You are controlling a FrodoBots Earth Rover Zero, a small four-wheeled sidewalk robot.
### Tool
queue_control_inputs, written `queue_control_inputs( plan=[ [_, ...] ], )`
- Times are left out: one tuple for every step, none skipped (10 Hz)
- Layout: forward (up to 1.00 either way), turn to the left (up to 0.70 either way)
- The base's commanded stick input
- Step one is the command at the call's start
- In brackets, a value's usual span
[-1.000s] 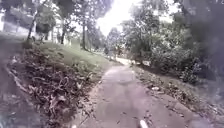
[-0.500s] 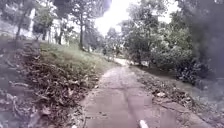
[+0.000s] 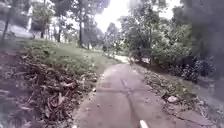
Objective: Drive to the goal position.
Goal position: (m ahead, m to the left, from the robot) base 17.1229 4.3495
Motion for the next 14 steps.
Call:
queue_control_inputs(
  plan=[
    [0.7,-0.09],
    [0.7,-0.13],
    [0.7,-0.17],
    [0.7,-0.22],
    [0.7,-0.26],
    [0.7,-0.3],
    [0.7,-0.2],
    [0.7,-0.09],
    [0.7,-0.03],
    [0.7,0.0],
    [0.7,0.0],
    [0.7,-0.05],
    [0.7,-0.15],
    [0.7,-0.24]
  ],
)
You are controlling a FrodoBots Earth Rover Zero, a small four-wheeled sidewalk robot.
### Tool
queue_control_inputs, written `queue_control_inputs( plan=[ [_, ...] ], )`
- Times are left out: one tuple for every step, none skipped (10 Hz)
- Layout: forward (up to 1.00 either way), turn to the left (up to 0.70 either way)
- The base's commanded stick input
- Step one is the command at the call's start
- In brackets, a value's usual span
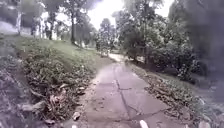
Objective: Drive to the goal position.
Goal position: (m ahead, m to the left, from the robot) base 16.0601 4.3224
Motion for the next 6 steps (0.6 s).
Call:
queue_control_inputs(
  plan=[
    [0.7,-0.28],
    [0.7,-0.3],
    [0.7,-0.21],
    [0.7,-0.07],
    [0.7,0.0],
    [0.7,0.0]
  ],
)
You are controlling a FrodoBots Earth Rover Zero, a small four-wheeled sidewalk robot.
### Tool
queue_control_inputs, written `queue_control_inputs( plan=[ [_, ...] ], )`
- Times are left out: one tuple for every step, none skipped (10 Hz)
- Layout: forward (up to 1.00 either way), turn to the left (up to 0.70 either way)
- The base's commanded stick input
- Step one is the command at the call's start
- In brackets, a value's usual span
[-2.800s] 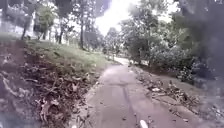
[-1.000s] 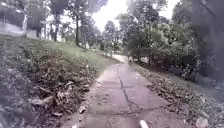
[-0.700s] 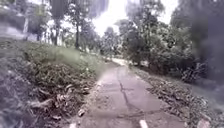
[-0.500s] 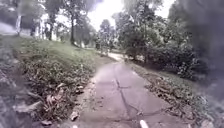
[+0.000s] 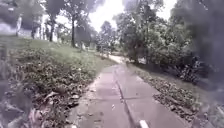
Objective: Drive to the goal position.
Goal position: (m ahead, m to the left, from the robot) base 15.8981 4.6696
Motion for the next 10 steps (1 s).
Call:
queue_control_inputs(
  plan=[
    [0.7,0.0],
    [0.7,0.0],
    [0.7,0.0],
    [0.7,0.0],
    [0.7,0.0],
    [0.7,0.0],
    [0.7,0.02],
    [0.7,0.12],
    [0.7,0.21],
    [0.7,0.12]
  ],
)
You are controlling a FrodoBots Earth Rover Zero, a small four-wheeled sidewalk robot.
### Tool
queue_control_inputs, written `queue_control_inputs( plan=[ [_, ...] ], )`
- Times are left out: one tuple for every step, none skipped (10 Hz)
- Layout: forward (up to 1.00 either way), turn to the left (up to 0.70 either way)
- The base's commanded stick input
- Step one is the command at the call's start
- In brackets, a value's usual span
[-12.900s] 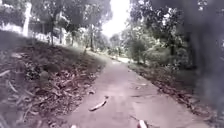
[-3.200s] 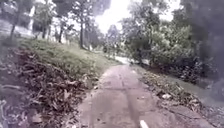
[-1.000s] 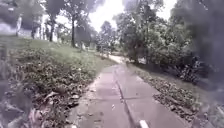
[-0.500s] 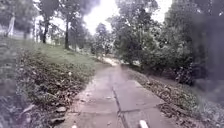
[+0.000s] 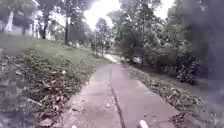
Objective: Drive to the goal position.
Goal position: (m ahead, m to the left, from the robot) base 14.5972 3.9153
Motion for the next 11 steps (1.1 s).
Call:
queue_control_inputs(
  plan=[
    [0.7,0.02],
    [0.7,0.01],
    [0.7,0.0],
    [0.7,0.0],
    [0.7,0.0],
    [0.7,0.0],
    [0.7,0.0],
    [0.7,0.0],
    [0.7,0.0],
    [0.7,0.0],
    [0.7,0.0]
  ],
)
